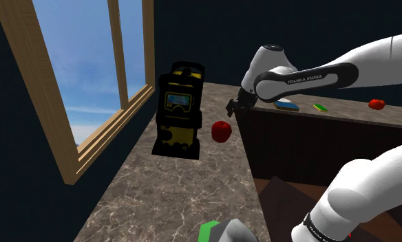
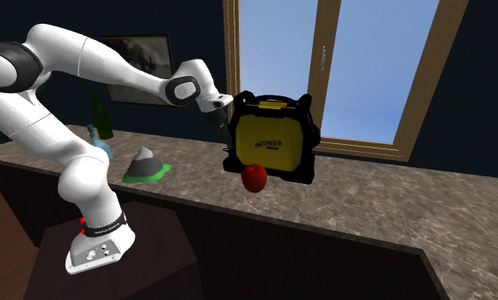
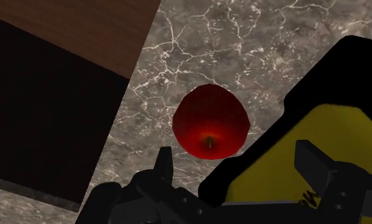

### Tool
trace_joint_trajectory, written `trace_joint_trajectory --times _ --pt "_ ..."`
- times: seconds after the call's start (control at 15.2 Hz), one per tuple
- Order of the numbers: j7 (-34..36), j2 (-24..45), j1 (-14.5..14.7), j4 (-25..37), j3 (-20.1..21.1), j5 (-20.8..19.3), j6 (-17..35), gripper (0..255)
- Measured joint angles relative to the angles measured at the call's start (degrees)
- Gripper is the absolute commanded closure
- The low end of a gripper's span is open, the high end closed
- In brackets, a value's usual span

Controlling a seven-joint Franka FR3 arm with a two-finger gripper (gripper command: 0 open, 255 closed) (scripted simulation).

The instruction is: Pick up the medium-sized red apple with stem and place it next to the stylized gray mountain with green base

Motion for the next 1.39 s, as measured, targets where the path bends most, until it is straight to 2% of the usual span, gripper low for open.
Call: trace_joint_trajectory --times 0.53,0.99,1.39 --pt "12.7 16.1 -4.8 4.4 1.9 -6.5 13.9 0" --pt "15.3 21.3 -5.7 5.0 1.8 -9.2 18.7 0" --pt "15.6 22.0 -5.8 5.1 1.8 -9.6 19.3 0"
